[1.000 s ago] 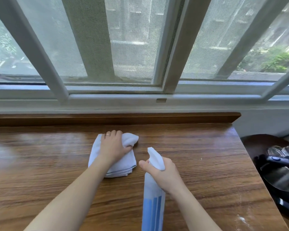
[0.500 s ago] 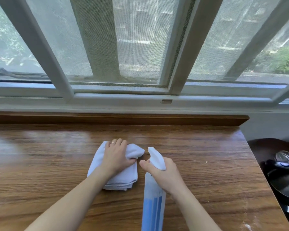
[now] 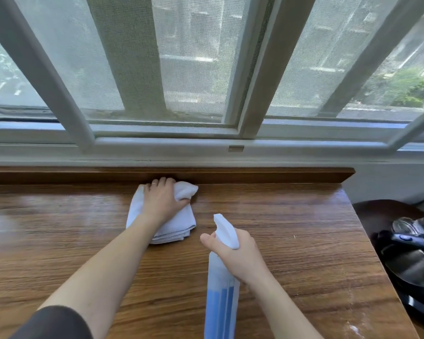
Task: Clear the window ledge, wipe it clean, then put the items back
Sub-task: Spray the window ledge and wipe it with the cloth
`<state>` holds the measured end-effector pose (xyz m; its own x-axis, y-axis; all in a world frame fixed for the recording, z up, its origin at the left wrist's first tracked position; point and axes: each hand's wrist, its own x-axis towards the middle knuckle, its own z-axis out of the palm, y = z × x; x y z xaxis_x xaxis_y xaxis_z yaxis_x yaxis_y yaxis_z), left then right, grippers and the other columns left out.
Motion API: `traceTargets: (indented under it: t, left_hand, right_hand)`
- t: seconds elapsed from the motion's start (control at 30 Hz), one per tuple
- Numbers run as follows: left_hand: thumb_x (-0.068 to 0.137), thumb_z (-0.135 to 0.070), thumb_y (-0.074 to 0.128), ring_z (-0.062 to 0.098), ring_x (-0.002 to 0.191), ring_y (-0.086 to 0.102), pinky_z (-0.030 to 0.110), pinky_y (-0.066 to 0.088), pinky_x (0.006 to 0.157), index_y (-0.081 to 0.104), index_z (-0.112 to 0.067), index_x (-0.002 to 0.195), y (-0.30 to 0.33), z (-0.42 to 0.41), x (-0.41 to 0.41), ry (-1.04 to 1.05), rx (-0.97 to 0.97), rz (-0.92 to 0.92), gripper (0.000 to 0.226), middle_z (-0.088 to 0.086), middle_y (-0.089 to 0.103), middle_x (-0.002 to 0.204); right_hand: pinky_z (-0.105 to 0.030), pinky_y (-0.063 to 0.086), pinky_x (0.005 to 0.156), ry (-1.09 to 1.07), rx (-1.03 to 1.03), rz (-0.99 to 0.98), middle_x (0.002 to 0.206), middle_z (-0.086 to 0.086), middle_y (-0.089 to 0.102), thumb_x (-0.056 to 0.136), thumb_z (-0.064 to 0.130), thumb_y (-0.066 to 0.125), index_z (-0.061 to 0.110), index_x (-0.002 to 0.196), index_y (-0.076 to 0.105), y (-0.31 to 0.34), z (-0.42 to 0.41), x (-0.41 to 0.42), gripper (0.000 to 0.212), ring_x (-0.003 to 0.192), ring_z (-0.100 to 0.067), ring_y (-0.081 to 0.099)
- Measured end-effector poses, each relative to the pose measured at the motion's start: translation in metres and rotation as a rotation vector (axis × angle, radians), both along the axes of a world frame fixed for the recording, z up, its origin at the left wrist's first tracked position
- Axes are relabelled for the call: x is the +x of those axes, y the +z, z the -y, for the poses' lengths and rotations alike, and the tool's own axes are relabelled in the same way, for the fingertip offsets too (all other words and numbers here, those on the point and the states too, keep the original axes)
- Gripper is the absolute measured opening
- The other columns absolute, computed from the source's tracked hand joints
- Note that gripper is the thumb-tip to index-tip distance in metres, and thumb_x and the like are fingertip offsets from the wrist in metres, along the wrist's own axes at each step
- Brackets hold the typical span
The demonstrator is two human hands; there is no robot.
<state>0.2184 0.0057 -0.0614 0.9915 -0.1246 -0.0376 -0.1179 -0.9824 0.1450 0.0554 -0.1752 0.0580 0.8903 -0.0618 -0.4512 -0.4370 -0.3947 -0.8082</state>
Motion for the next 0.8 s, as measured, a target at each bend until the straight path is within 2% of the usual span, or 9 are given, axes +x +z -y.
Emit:
traceTargets:
  t: [0.13, 0.23, 0.3, 0.37, 0.47, 0.6, 0.73, 0.8]
  left_hand:
    - [0.076, -0.068, 0.060, 0.029, 0.111, 0.050, 0.043, 0.034, 0.098, 0.053, -0.016, 0.120, 0.005, 0.002, -0.009, -0.024, 0.004, -0.031, 0.068, 0.006, 0.057, 0.117]
    - [0.072, -0.068, 0.062, 0.030, 0.108, 0.052, 0.042, 0.035, 0.093, 0.055, -0.016, 0.116, 0.003, 0.000, -0.027, -0.069, 0.017, -0.023, 0.068, 0.006, 0.059, 0.114]
    - [0.066, -0.068, 0.060, 0.032, 0.099, 0.055, 0.043, 0.038, 0.086, 0.059, -0.014, 0.107, -0.002, -0.003, -0.043, -0.096, -0.002, 0.000, 0.068, 0.007, 0.061, 0.104]
    - [0.058, -0.069, 0.050, 0.034, 0.088, 0.058, 0.043, 0.041, 0.078, 0.062, -0.013, 0.095, -0.007, -0.006, -0.062, -0.103, -0.022, 0.016, 0.069, 0.007, 0.062, 0.091]
    - [0.055, -0.068, 0.045, 0.031, 0.079, 0.058, 0.042, 0.044, 0.073, 0.063, -0.014, 0.088, -0.012, -0.009, -0.088, -0.100, -0.019, 0.066, 0.065, 0.004, 0.061, 0.082]
    - [0.059, -0.067, 0.048, 0.029, 0.077, 0.058, 0.041, 0.045, 0.073, 0.063, -0.015, 0.086, -0.012, -0.010, -0.112, -0.084, -0.014, 0.063, 0.060, 0.002, 0.061, 0.080]
    - [0.061, -0.062, 0.065, 0.028, 0.079, 0.059, 0.041, 0.046, 0.075, 0.061, -0.016, 0.087, -0.014, -0.011, -0.131, -0.065, -0.030, 0.026, 0.053, 0.002, 0.062, 0.083]
    - [0.060, -0.060, 0.064, 0.029, 0.079, 0.059, 0.042, 0.047, 0.074, 0.062, -0.016, 0.087, -0.014, -0.011, -0.139, -0.053, -0.045, 0.025, 0.052, 0.002, 0.063, 0.083]
  right_hand:
    - [-0.026, 0.042, 0.064, -0.007, -0.009, 0.015, 0.059, 0.015, 0.058, 0.082, 0.055, 0.071, 0.021, 0.074, 0.065, 0.000, 0.001, -0.004, 0.036, 0.059, -0.001, 0.052]
    - [-0.025, 0.041, 0.063, -0.010, -0.012, 0.018, 0.058, 0.014, 0.057, 0.081, 0.054, 0.072, 0.021, 0.073, 0.065, 0.000, 0.000, -0.010, 0.035, 0.058, -0.002, 0.051]
    - [-0.026, 0.041, 0.063, -0.007, -0.012, 0.020, 0.058, 0.013, 0.056, 0.081, 0.054, 0.072, 0.022, 0.071, 0.064, 0.000, 0.000, -0.014, 0.035, 0.058, -0.003, 0.051]
    - [-0.027, 0.040, 0.063, -0.007, -0.015, 0.020, 0.059, 0.012, 0.056, 0.082, 0.054, 0.072, 0.020, 0.072, 0.064, 0.001, -0.001, -0.018, 0.036, 0.058, -0.005, 0.051]
    - [-0.027, 0.040, 0.062, -0.006, -0.008, 0.022, 0.060, 0.011, 0.055, 0.082, 0.054, 0.071, 0.016, 0.075, 0.064, 0.002, -0.001, -0.028, 0.039, 0.059, -0.006, 0.050]
    - [-0.029, 0.039, 0.062, -0.005, 0.000, 0.026, 0.058, 0.011, 0.054, 0.082, 0.053, 0.072, 0.014, 0.072, 0.062, 0.004, 0.001, -0.041, 0.041, 0.058, -0.007, 0.049]
    - [-0.029, 0.040, 0.064, -0.005, 0.009, 0.015, 0.058, 0.011, 0.054, 0.081, 0.054, 0.072, 0.019, 0.069, 0.063, 0.006, 0.006, -0.055, 0.038, 0.058, -0.007, 0.050]
    - [-0.029, 0.040, 0.064, -0.003, 0.020, 0.018, 0.059, 0.011, 0.054, 0.081, 0.054, 0.072, 0.016, 0.071, 0.063, 0.008, 0.011, -0.062, 0.040, 0.059, -0.007, 0.050]
